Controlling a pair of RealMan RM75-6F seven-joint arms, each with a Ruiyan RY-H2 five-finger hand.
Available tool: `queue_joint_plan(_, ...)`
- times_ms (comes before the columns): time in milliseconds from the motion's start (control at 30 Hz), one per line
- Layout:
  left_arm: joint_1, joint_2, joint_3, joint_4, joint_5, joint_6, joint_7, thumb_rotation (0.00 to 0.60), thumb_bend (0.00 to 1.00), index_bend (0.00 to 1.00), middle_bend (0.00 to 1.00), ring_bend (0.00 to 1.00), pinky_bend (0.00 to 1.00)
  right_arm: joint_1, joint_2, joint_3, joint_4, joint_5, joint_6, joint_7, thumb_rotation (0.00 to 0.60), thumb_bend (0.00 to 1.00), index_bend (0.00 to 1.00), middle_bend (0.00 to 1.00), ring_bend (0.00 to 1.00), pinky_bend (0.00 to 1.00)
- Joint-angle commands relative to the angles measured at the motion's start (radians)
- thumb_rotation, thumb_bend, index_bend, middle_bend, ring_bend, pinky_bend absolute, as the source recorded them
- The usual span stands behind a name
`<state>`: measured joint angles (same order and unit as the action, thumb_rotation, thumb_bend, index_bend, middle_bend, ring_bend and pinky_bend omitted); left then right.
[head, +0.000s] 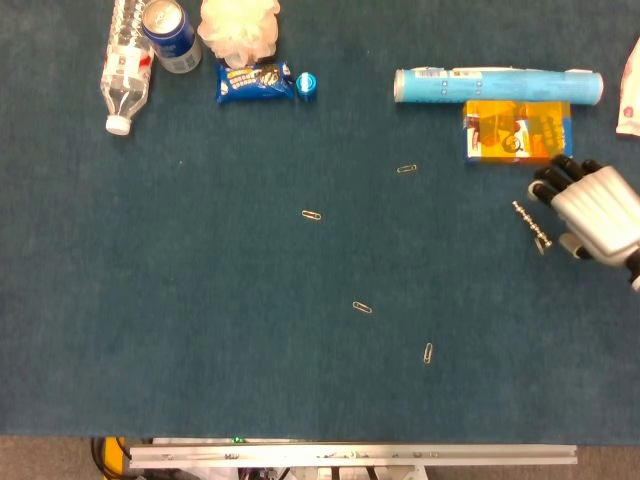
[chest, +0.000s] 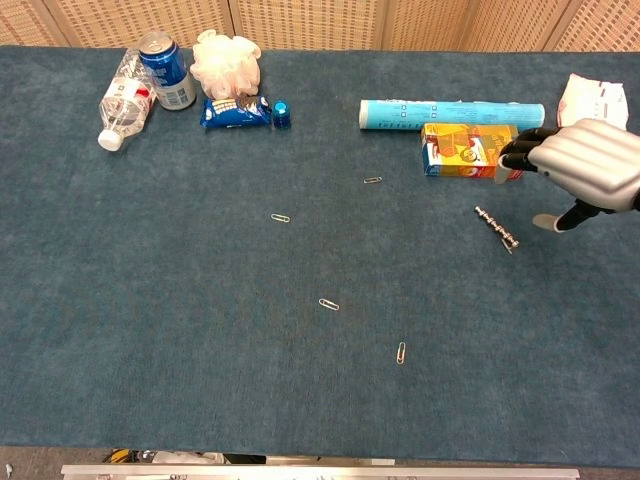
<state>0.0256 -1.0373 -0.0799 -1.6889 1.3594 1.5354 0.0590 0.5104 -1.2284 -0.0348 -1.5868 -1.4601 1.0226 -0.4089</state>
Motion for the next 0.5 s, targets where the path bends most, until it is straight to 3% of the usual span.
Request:
queue_joint_plan(33,-0.001,-0.002,0.0,0.005,0.005,0.002,-0.005,0.6,0.05,0.31,0.35,0.33,0.45,-0.022,0.008,0.004,-0.01,-0.017,0.042,0.041,0.6,0.19,0.34,0.27,0.17,0.36)
queue_joint_plan(500,-0.018,-0.008,0.011,0.02,0.049,-0.012,-0.035,0.6,0.05,0.31,0.35,0.33,0.45,-0.173,0.064,0.027,-0.036,-0.025,0.291,0.196,0.6,0.19,0.34,0.27,0.17,0.36)
